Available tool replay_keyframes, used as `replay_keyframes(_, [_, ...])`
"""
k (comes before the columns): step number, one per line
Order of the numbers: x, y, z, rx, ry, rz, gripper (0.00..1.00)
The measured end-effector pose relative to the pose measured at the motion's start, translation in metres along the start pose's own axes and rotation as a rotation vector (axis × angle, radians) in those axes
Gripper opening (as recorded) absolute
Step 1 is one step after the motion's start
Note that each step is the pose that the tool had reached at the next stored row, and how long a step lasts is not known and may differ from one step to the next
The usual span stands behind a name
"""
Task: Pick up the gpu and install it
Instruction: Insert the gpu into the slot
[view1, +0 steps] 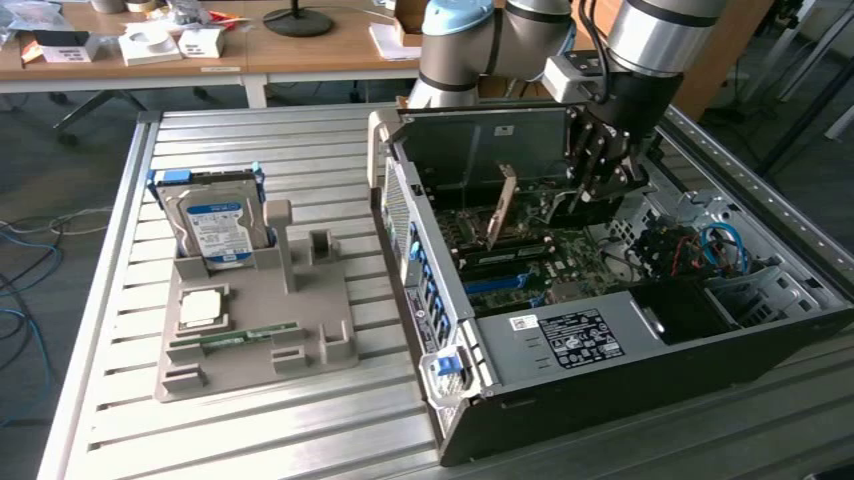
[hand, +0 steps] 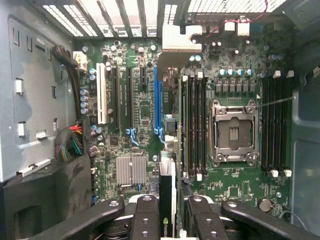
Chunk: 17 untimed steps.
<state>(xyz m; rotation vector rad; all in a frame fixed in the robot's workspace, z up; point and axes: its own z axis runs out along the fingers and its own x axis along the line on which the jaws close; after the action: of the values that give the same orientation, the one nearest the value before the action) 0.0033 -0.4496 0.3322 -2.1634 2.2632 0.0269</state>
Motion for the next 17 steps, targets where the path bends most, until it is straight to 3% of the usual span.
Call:
replay_keyframes(4, [0.0002, 0.0043, 0.0002, 0.0000, 0.0000, 0.000, 0.27])
replay_keyframes(11, [0.0002, 0.0044, 0.0003, 0.0000, -0.0001, 0.000, 0.27])
replay_keyframes(17, [0.0003, 0.0043, 0.0065, 0.0000, -0.0001, 0.000, 0.27])
